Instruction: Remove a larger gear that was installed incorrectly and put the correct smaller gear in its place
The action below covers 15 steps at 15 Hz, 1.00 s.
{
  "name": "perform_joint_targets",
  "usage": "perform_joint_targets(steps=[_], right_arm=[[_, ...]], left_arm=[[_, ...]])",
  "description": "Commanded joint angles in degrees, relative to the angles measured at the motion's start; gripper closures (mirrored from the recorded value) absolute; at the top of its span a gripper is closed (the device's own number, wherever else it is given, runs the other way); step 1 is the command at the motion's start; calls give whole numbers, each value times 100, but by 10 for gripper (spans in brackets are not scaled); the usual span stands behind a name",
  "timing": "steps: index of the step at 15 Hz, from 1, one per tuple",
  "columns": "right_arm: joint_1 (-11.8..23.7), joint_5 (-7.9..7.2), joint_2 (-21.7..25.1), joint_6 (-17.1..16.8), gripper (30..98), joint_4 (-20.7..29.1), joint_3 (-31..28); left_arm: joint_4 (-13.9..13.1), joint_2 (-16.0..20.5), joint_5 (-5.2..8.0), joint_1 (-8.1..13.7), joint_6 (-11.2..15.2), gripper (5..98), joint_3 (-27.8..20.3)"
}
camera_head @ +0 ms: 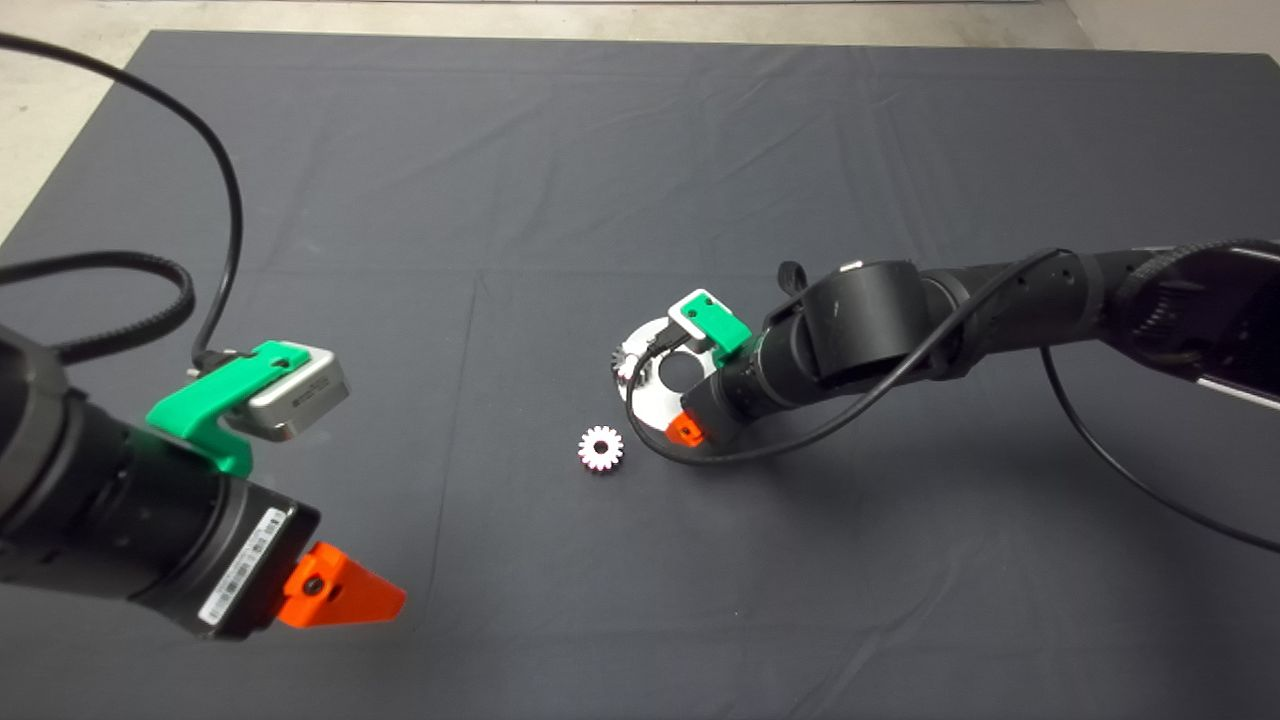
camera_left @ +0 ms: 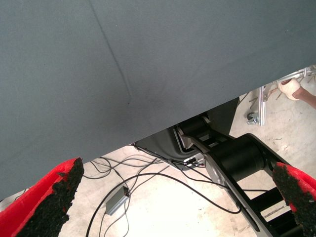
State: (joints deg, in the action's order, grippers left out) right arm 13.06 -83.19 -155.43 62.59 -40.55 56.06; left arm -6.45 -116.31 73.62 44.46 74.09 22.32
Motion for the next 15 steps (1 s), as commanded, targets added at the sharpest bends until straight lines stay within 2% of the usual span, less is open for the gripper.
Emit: perform_joint_targets(steps=[1,4,5,7,9,12,15], right_arm=[[127,4,-10,-118,319,-190,17],[119,4,16,-146,334,-181,61],[119,4,25,-148,373,-181,61],[101,4,8,-163,385,-181,122],[-4,4,-1,-344,437,-181,193],[-13,4,-36,-370,437,-181,210],[-40,4,-28,-370,481,-173,219]], left_arm=[[-93,24,-5,72,0,55,-72],[-93,68,-5,72,0,55,-72],[-95,68,-5,72,0,55,-72],[-98,68,-5,72,0,55,-107],[-102,68,-5,72,0,55,-107],[-94,68,-5,72,0,55,-107],[-102,68,-5,72,0,55,-107]])
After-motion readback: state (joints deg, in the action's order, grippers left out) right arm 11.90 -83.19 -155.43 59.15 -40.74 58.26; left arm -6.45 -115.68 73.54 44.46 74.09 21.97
